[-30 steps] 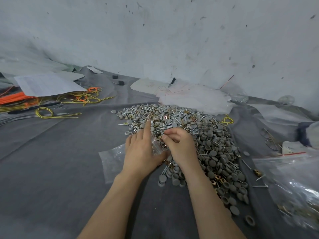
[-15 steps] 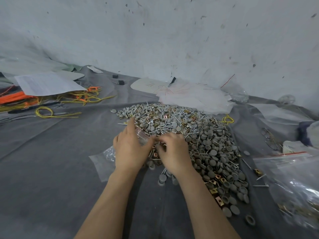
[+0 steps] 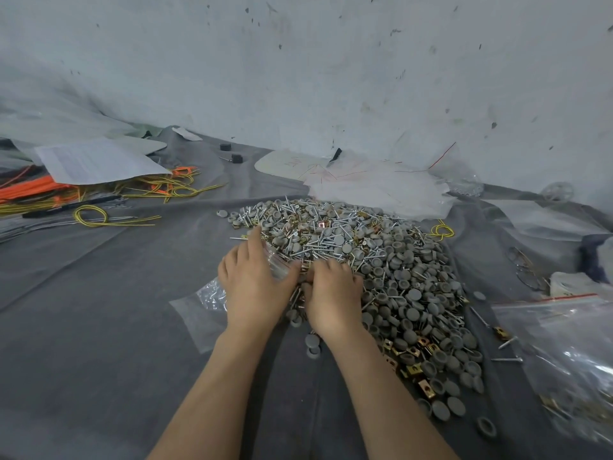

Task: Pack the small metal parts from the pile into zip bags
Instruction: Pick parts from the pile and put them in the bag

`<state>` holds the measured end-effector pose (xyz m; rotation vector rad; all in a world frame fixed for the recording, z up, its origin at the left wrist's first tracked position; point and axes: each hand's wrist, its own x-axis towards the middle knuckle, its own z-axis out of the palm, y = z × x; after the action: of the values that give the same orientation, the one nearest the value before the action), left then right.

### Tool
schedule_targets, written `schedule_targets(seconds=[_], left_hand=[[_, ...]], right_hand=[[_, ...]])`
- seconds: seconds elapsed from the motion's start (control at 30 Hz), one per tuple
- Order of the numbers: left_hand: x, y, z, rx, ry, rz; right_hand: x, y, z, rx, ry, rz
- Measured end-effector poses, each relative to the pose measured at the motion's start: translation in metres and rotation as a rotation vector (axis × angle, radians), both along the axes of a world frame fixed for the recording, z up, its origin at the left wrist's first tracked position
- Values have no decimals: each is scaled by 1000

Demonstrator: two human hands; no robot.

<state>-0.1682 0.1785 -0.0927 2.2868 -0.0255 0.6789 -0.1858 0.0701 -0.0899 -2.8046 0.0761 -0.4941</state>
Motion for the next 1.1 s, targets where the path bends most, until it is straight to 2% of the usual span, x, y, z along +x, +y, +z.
schedule_targets(seconds=[0.2, 0.27, 0.4, 0.57, 0.67, 0.77, 0.9, 1.1], left_hand=[[0, -3, -2, 70, 52, -99], [-1, -5, -2, 87, 49, -132], [-4, -9, -1, 108, 24, -174], [-5, -10, -2, 120, 0, -176], [-3, -7, -1, 106, 18, -102], [-2, -3, -1, 75, 35, -28], [-2, -1, -2, 32, 21, 6], [-1, -2, -2, 26, 29, -3]], right_hand=[[-1, -16, 11, 572, -258, 15], [-1, -21, 13, 696, -295, 26], [2, -21, 12, 802, -247, 88], [1, -12, 14, 876, -73, 293], [-1, -14, 15, 783, -120, 235], [-3, -20, 15, 482, -144, 133], [-8, -15, 13, 46, 115, 143], [-7, -7, 10, -36, 157, 46]])
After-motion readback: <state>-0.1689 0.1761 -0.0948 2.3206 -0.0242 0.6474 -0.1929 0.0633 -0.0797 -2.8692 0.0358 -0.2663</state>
